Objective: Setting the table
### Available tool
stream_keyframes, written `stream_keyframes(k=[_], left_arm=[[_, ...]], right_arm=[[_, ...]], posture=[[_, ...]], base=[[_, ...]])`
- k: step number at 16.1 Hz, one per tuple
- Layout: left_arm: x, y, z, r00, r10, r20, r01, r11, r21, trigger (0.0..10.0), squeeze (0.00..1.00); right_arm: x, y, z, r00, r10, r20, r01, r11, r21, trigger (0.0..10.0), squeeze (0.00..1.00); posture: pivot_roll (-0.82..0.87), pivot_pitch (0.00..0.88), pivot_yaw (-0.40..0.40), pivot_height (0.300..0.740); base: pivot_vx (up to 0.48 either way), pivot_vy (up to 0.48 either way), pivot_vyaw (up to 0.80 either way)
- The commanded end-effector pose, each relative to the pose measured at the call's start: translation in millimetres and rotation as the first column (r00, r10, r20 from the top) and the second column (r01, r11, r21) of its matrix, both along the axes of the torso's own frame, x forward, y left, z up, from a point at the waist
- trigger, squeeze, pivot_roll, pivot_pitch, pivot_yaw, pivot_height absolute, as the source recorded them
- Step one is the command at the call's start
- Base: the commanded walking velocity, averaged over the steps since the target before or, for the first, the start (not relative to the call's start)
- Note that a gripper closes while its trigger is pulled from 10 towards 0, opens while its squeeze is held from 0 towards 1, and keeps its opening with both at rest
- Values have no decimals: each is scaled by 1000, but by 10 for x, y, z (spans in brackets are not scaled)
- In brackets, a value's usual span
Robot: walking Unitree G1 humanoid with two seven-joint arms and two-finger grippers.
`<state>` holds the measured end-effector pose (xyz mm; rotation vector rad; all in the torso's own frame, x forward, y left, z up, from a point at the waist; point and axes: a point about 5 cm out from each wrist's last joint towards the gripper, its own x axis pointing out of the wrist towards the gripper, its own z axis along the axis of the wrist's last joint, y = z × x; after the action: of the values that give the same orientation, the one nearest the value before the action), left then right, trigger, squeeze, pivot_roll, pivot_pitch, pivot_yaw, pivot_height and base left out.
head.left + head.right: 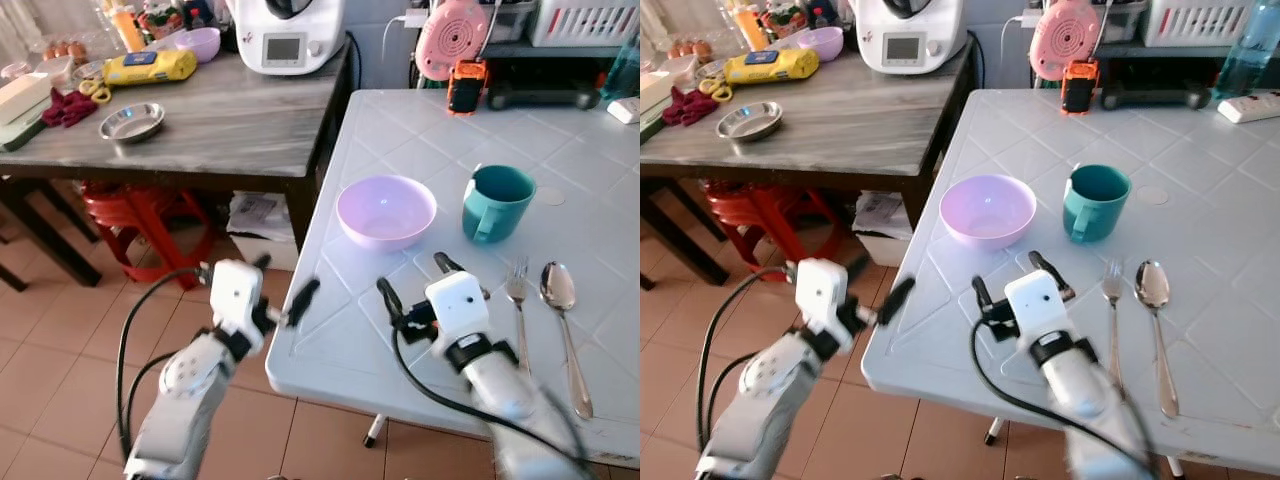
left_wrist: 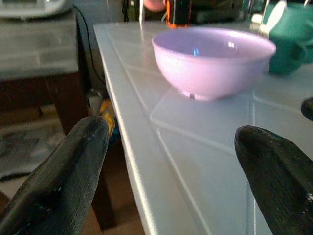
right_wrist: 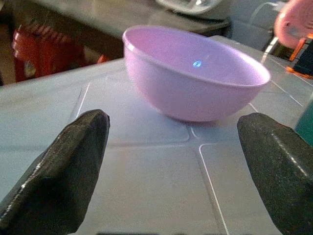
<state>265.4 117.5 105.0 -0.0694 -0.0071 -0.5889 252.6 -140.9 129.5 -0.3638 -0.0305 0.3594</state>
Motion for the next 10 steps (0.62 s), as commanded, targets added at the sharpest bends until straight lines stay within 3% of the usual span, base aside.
stream_keyframes(k=[1, 3, 8, 10], left_arm=[[-9, 22, 16, 1000, -15, -2, 15, 1000, 12, 10000, 0], [-30, 3, 10, 1000, -19, -11, 19, 1000, 3, 10000, 0], [-44, 7, 6, 999, -25, -25, 25, 1000, -3, 10000, 0], [-48, 10, 3, 999, -24, -28, 24, 1000, -2, 10000, 0]], right_arm=[[11, 89, 25, 998, 59, 0, -59, 998, -24, 10000, 0], [121, -18, 172, 996, 92, -1, -92, 990, -104, 10000, 0], [246, -36, 363, 982, 190, 14, -183, 962, -204, 10000, 0], [283, -39, 432, 981, 194, 15, -188, 962, -197, 10000, 0]], posture=[[-104, 132, 126, 740], [-103, 140, 125, 740], [-93, 140, 123, 740], [-92, 140, 123, 740]], base=[[0, 0, 0], [0, 0, 0], [0, 0, 0], [0, 0, 0]])
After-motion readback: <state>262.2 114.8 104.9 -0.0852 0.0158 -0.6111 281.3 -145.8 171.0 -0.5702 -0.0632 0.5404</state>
